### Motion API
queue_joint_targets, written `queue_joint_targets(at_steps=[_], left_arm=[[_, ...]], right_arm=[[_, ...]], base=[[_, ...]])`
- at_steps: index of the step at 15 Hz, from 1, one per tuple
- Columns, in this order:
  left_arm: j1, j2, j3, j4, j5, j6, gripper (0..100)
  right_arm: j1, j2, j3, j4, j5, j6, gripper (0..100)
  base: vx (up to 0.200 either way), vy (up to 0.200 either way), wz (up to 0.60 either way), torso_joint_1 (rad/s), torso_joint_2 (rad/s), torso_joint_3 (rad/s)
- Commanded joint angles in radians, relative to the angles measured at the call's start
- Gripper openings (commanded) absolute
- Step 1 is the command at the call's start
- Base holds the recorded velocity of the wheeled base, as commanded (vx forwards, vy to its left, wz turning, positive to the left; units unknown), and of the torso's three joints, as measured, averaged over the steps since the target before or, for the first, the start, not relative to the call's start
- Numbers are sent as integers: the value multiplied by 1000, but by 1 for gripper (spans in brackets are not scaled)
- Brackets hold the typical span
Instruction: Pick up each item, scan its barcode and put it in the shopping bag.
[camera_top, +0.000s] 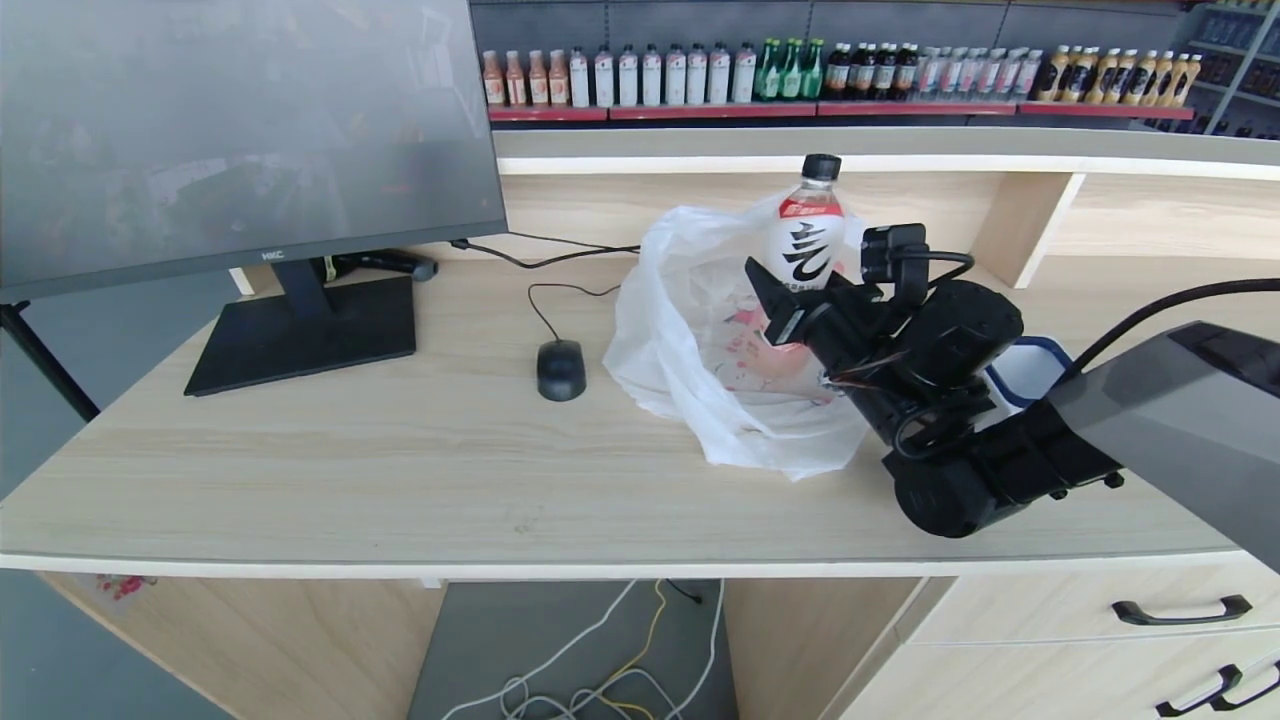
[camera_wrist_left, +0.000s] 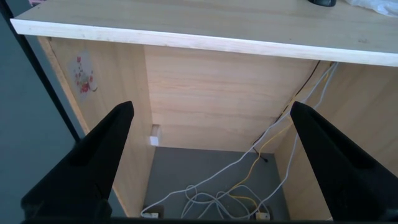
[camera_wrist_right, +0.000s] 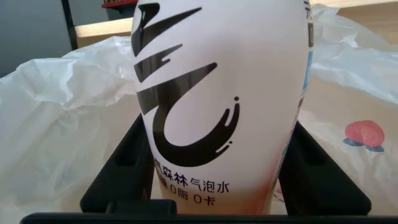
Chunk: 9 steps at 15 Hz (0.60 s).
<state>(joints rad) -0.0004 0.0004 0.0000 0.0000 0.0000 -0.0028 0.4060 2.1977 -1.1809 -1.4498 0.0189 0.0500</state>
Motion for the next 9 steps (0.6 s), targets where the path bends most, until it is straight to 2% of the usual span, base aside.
queue_joint_targets(at_steps=[1,5,9], left_arm=[[-1,0,0,0,0,0,100],[-1,0,0,0,0,0,100],[0,0,0,0,0,0,100]], right_arm=[[1,24,-28,3,1,1,0],[13,27,-97,42,19,1,0],[36,39,-108,48,19,1,0]], base=[[0,0,0,0,0,0],[0,0,0,0,0,0],[0,0,0,0,0,0]])
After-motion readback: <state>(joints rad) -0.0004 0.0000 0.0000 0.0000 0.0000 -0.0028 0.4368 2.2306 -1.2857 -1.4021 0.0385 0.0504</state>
